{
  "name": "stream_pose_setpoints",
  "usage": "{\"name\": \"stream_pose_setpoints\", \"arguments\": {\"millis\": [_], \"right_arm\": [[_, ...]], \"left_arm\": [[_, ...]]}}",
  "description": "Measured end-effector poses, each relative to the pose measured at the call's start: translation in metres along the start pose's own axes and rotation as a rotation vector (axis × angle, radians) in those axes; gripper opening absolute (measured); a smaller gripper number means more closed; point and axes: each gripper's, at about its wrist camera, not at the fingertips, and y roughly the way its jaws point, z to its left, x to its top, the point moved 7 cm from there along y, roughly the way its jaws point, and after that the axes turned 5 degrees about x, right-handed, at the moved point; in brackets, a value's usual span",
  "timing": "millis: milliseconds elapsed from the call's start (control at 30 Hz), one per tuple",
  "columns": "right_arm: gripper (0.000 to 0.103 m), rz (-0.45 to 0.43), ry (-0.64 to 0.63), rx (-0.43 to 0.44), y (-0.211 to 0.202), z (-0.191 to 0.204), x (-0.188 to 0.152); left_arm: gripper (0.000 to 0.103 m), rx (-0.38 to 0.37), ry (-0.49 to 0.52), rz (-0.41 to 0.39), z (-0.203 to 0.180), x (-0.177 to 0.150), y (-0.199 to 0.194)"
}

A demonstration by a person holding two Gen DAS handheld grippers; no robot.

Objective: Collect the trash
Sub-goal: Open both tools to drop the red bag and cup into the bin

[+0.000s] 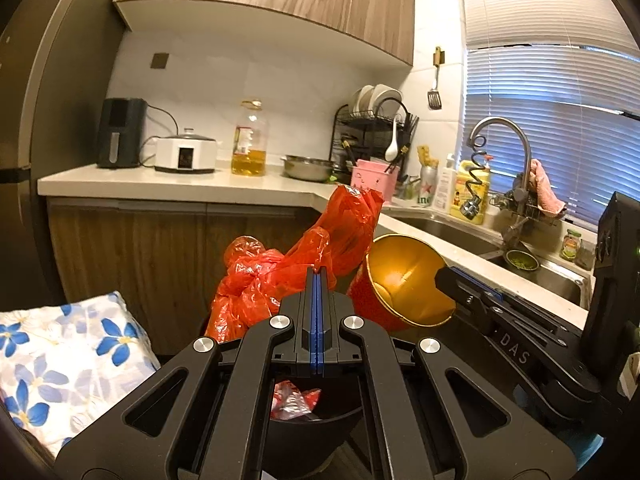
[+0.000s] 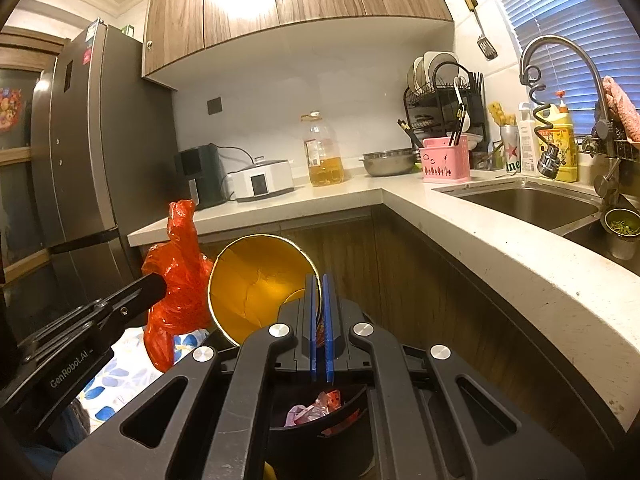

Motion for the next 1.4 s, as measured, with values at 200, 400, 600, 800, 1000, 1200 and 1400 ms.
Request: {"name": "stream_pose_setpoints", "arguments": {"millis": [200,400,600,800,1000,1200,1400], "right_arm": [[0.004,0.016,0.004,0.006,0.008,0.001,-0.004],[0.004,0.026,0.002,0.010,0.014,0.001,-0.007],[0.004,0.037,0.012,0.012,0.020,-0.002,-0.011],[0.004,0.055,0.027,0.025,0.028,-0.003,-0.019],[0.008,0.080,0.035,0.021,0.033,-0.007,-0.024],[0.023,0.085,0.045,0.013,0.030,-0.009,-0.026],[0.055,0.077,0.032,0.015,0.015,-0.002,-0.028]], "left_arm": [[0.000,-0.010,0.013,0.019,0.000,-0.007,0.010],[0.000,-0.015,0.004,0.031,0.003,-0.012,0.015],[0.000,-0.022,-0.004,0.056,0.005,-0.018,0.021],[0.001,-0.014,-0.008,0.083,0.009,-0.026,0.027],[0.042,0.018,-0.034,0.075,0.021,-0.027,0.022],[0.063,0.084,-0.050,0.048,0.037,-0.027,-0.001],[0.085,0.178,-0.068,0.021,0.054,-0.031,-0.034]]}}
